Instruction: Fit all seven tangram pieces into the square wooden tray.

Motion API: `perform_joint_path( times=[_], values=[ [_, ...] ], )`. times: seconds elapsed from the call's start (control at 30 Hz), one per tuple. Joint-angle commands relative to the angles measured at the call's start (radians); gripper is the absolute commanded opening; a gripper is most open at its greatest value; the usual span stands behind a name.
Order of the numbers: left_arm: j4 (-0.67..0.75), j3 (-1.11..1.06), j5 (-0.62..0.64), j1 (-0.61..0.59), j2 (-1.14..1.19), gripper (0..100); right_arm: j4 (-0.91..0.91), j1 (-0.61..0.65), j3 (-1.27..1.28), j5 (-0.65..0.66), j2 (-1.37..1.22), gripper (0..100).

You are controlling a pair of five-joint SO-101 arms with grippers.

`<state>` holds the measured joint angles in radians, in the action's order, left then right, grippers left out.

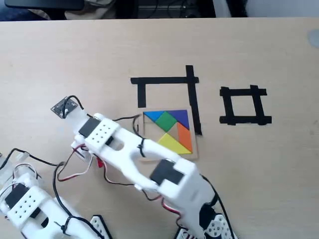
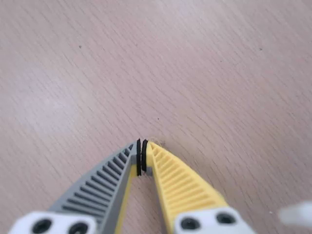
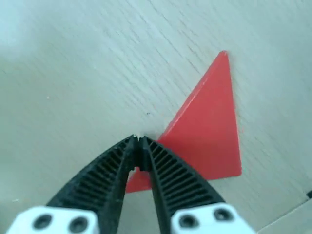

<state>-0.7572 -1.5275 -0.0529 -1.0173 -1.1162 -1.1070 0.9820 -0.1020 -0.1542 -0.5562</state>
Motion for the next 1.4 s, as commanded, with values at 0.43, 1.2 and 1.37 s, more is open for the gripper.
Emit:
perform_joint_path(
  times=[0.43,1.2,1.37],
  values=[
    [0.015,0.004,-0.012,0.012,-0.012,5,-0.212,-0.091,-0.122,-0.009,-0.065,1.1],
    [0.018,0.004,-0.012,0.012,-0.012,5,-0.161,-0.129,-0.093,0.104,0.03,40.7],
    [0.02,0.004,-0.012,0.012,-0.012,5,-0.163,-0.123,-0.147,0.16,-0.019,40.7]
  ],
)
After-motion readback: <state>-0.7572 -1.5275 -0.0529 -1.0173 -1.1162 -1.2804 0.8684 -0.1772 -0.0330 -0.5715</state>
